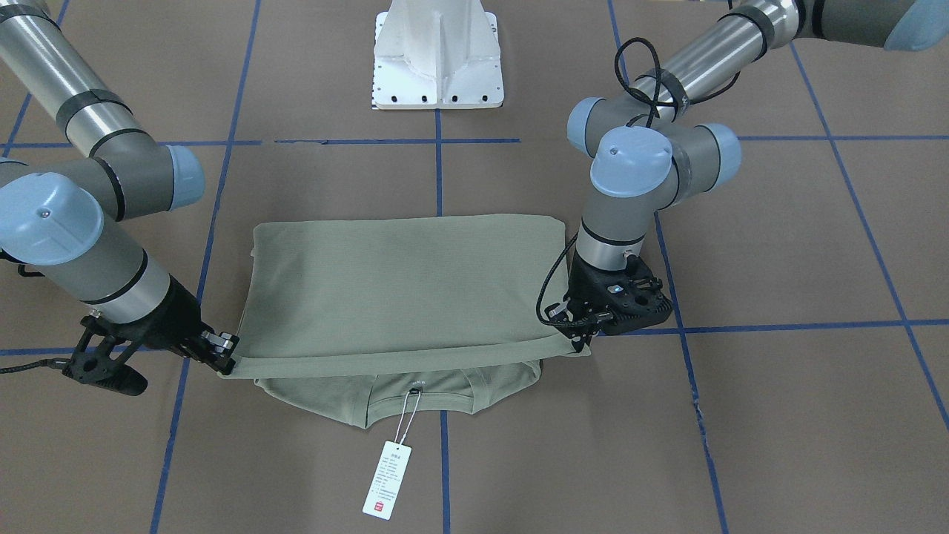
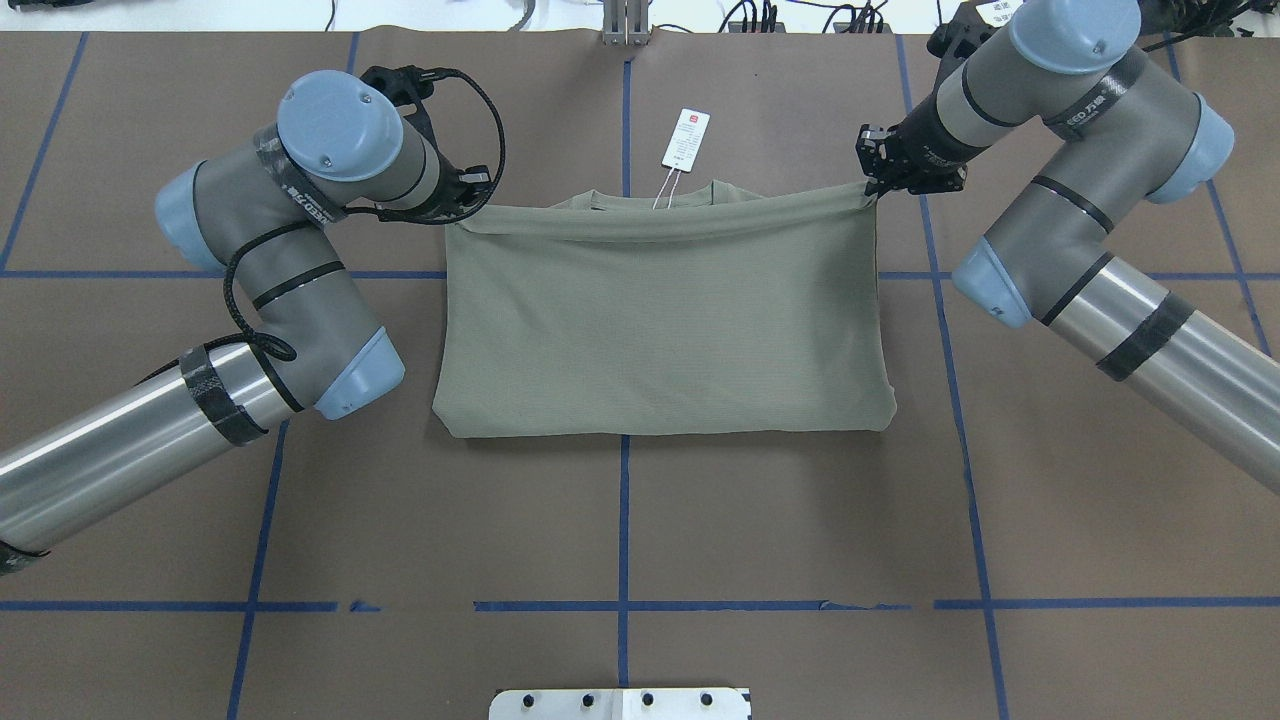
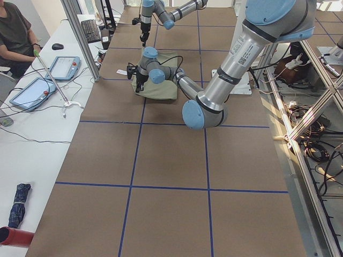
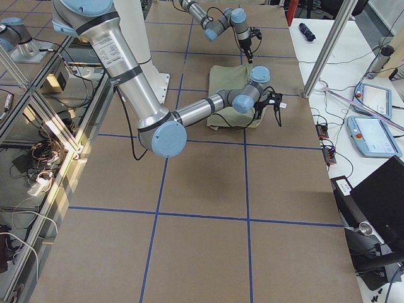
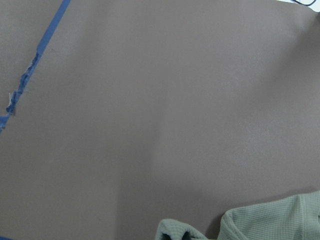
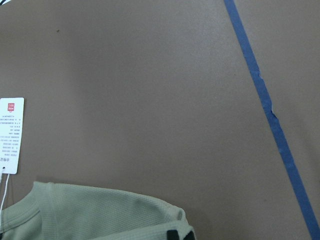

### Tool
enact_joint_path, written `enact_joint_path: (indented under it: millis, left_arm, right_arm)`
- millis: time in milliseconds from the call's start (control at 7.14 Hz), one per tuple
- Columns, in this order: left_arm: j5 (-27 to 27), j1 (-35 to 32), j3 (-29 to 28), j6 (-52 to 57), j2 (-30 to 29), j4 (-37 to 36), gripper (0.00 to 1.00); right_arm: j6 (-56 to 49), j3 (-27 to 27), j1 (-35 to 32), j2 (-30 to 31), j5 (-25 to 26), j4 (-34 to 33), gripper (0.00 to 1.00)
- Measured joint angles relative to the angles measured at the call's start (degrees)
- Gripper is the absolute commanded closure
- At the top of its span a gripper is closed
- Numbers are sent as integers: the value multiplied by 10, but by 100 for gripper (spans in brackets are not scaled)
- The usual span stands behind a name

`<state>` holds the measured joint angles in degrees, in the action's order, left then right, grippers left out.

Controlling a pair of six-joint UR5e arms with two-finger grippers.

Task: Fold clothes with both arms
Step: 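Lay the hem down near the collar and open both grippers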

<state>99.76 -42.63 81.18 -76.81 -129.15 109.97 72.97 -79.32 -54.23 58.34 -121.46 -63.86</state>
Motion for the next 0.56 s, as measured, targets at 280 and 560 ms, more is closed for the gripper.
enact_joint_path:
  millis: [280, 560]
  left_arm:
    - [1, 0, 0, 0, -2, 3, 100]
    - [1, 1, 0, -1, -5, 9, 84]
  right_arm:
    - [0, 1, 2, -1, 0, 1, 100]
    - [0, -1, 6, -1, -1, 2, 40]
